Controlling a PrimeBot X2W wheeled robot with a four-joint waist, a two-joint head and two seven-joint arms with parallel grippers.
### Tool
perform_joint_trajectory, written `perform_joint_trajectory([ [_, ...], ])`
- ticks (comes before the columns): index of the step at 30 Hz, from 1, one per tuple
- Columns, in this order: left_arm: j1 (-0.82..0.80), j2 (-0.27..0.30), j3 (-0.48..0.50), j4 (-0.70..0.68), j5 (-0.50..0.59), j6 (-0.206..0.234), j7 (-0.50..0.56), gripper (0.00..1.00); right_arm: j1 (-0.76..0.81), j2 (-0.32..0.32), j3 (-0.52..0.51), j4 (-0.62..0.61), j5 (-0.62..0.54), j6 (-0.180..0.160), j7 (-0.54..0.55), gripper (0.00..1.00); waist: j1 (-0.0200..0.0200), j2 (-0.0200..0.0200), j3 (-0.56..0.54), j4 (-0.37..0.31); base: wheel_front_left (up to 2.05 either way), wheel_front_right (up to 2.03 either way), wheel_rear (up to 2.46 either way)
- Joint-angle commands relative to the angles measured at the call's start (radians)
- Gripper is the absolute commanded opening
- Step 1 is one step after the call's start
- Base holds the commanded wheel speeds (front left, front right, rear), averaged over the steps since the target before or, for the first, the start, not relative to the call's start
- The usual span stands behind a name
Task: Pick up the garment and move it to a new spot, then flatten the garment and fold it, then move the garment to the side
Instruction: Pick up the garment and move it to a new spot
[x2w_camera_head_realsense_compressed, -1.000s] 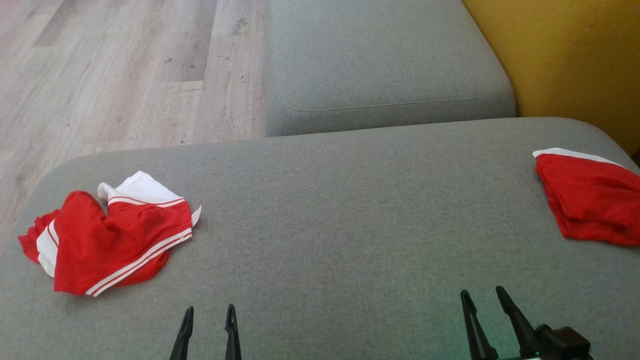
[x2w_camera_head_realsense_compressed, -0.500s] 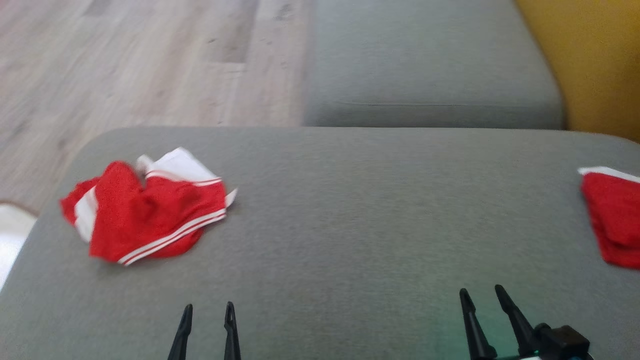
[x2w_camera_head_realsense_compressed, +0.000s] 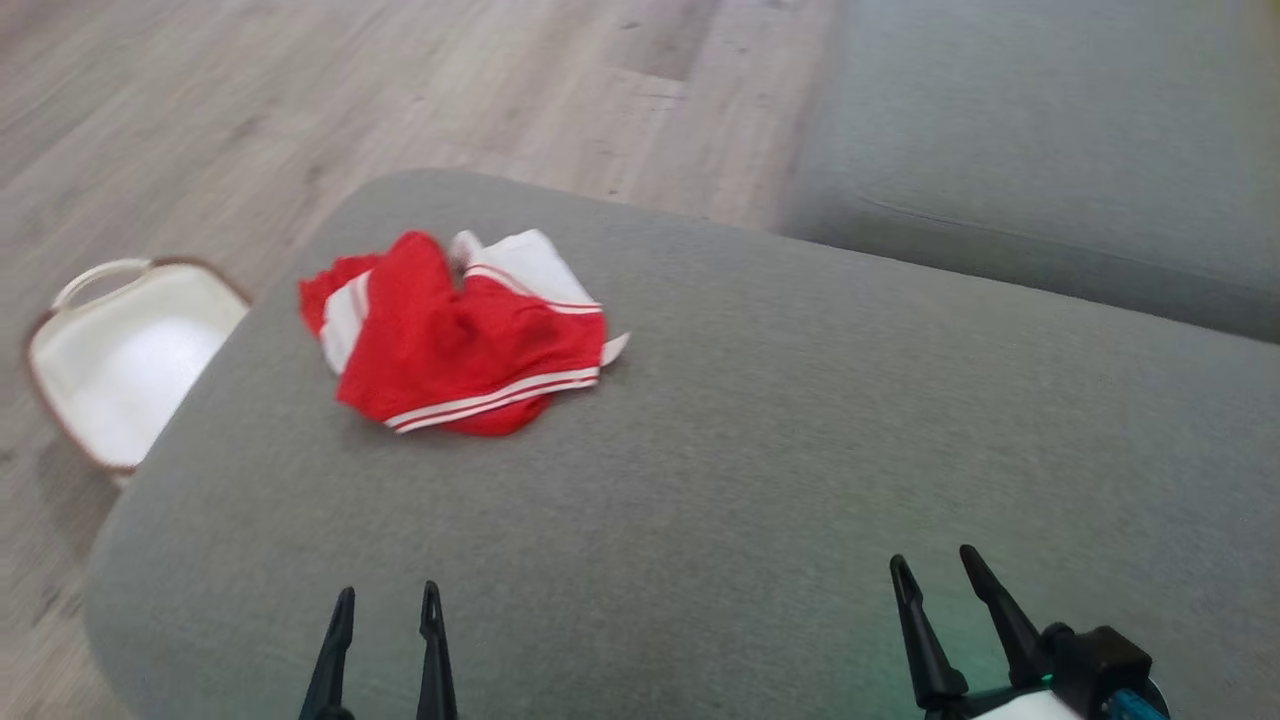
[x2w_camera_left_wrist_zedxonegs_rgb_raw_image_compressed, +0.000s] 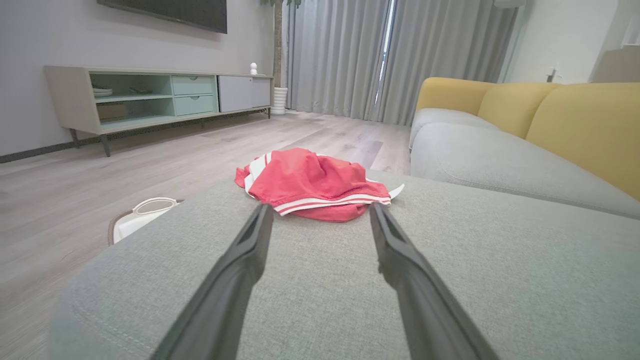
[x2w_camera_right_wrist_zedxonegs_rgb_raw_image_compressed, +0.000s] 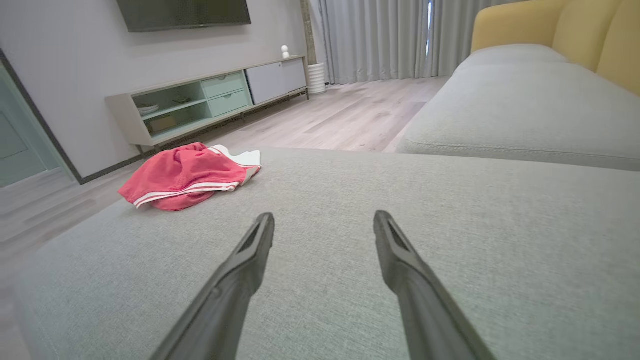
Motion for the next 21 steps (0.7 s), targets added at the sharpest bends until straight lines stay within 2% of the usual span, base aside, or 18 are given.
perform_joint_trajectory([
  [1, -0.05, -0.007, 0.033, -0.036, 0.004, -0.001, -0.007, 1.0, -0.044, -0.002, 0.023, -0.026, 0.002, -0.001, -0.014, 1.0, -0.0001, 0.0, 0.006, 0.044, 0.0, 0.0, 0.0],
  [7, -0.038, -0.007, 0.052, -0.045, -0.008, 0.004, -0.007, 1.0, -0.042, -0.007, 0.041, -0.025, 0.0, -0.001, -0.014, 1.0, -0.0001, 0.0, 0.014, 0.074, 0.0, 0.0, 0.0],
  [13, -0.062, -0.007, 0.1, -0.081, 0.01, 0.012, -0.007, 1.0, -0.053, -0.047, 0.054, -0.032, -0.006, -0.001, -0.014, 1.0, -0.0001, 0.0, 0.059, 0.054, 0.0, 0.0, 0.0],
  [17, -0.112, 0.003, 0.163, -0.121, 0.013, 0.015, -0.007, 1.0, -0.065, -0.094, 0.053, -0.051, -0.014, -0.001, -0.014, 1.0, -0.0001, 0.0, 0.131, 0.023, 0.0, 0.0, 0.0],
  [21, -0.221, 0.018, 0.202, -0.14, 0.013, -0.006, -0.007, 1.0, -0.099, -0.158, 0.035, -0.089, -0.025, -0.001, -0.014, 1.0, -0.0001, 0.0, 0.249, 0.0, 0.0, 0.0, 0.0],
])
